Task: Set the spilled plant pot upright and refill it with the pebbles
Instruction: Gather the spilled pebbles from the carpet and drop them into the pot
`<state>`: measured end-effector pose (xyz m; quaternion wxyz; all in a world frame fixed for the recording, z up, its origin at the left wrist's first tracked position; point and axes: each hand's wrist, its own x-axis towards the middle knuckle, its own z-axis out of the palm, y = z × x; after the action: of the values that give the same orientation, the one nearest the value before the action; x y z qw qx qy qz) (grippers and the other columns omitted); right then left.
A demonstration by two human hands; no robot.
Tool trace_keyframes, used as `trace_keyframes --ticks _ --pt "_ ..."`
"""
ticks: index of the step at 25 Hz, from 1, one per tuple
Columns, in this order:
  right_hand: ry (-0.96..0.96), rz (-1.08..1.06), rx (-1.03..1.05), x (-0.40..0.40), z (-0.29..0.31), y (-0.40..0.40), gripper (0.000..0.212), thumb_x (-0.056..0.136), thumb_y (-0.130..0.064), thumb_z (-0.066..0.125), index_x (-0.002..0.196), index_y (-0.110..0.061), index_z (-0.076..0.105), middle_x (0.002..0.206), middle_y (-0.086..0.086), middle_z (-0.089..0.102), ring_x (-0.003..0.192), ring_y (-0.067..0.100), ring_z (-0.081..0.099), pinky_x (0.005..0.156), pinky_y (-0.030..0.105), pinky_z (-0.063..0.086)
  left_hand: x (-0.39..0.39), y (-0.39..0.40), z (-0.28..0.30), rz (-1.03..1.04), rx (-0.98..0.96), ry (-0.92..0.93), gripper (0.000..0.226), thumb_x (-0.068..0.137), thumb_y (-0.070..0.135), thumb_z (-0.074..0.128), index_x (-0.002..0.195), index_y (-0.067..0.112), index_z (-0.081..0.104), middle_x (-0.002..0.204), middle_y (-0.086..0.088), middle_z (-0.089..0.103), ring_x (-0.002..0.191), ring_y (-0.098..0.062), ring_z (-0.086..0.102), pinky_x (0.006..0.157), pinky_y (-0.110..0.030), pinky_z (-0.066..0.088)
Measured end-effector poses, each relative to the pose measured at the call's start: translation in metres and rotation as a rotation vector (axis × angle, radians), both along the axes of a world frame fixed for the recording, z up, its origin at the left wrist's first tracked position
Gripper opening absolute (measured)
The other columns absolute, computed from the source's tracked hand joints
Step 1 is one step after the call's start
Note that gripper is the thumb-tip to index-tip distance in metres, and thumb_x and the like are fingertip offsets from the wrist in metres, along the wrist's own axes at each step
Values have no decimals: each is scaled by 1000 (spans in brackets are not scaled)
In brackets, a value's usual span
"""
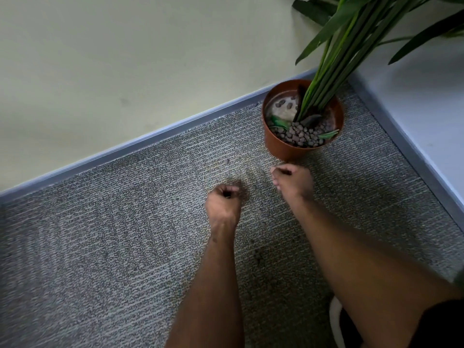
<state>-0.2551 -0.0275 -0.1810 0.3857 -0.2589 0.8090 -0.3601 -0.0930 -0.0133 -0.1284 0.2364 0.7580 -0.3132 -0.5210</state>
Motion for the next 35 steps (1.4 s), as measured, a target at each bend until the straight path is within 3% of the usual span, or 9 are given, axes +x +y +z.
trace_keyframes --ticks 4,8,11,14,17,23,28,31,35 --pt "67 221 132 1 -4 4 22 87 -25 77 109 -20 74 108 -3 75 97 17 70 76 27 54 16 11 -9 21 60 37 15 93 2 66 105 9 71 91 7 68 68 -2 58 46 -5 45" --pt "264 617 266 12 5 8 56 91 -28 72 143 -28 52 140 -1 60 124 24 59 96 34 51 20 12 -11 -113 21 11 24 97 1 60 117 13 69 91 12 64 71 3 55 53 -1 45" --pt "524 773 305 17 5 6 58 93 -26 69 147 -29 47 143 -2 58 125 23 59 97 34 51 30 11 -19 -369 -37 -197 46 97 8 62 139 25 58 125 7 67 102 -8 65 94 -18 55" --pt "639 836 339 20 3 2 57 92 -25 69 145 -33 48 139 -8 60 117 18 62 83 29 49 42 8 -37 -611 39 -496 92 86 30 78 157 45 21 169 10 8 156 -27 14 125 -52 21" --pt "708 893 355 22 3 -2 50 92 -23 68 139 -32 54 135 -8 61 116 18 62 83 31 50 54 11 -45 -606 244 -465 124 74 32 88 156 52 -2 164 18 -22 152 -45 -12 115 -71 22" --pt "813 888 295 40 10 -40 12 92 -22 69 102 -17 66 102 2 69 85 19 64 65 28 46 66 15 -66 -662 303 -432 128 77 15 86 156 50 -9 160 17 -34 149 -50 -20 110 -72 32" --pt "647 806 171 43 11 -93 49 87 -22 72 133 -13 55 132 7 59 117 25 58 97 40 53 67 12 -72 -693 318 -470 129 78 17 85 155 50 -13 157 17 -38 148 -51 -20 108 -74 32" --pt "638 857 244 41 13 -123 79 84 -30 77 150 -12 37 155 9 39 143 29 38 118 46 35 62 7 -72 -666 357 -437 128 79 9 83 154 51 -12 156 19 -41 148 -50 -22 108 -78 24" --pt "597 823 310 45 19 -146 91 88 -30 73 158 -12 19 166 8 15 152 32 18 123 44 19 62 7 -78 -645 345 -421 127 80 3 81 155 51 -9 156 20 -41 147 -50 -26 107 -80 16"
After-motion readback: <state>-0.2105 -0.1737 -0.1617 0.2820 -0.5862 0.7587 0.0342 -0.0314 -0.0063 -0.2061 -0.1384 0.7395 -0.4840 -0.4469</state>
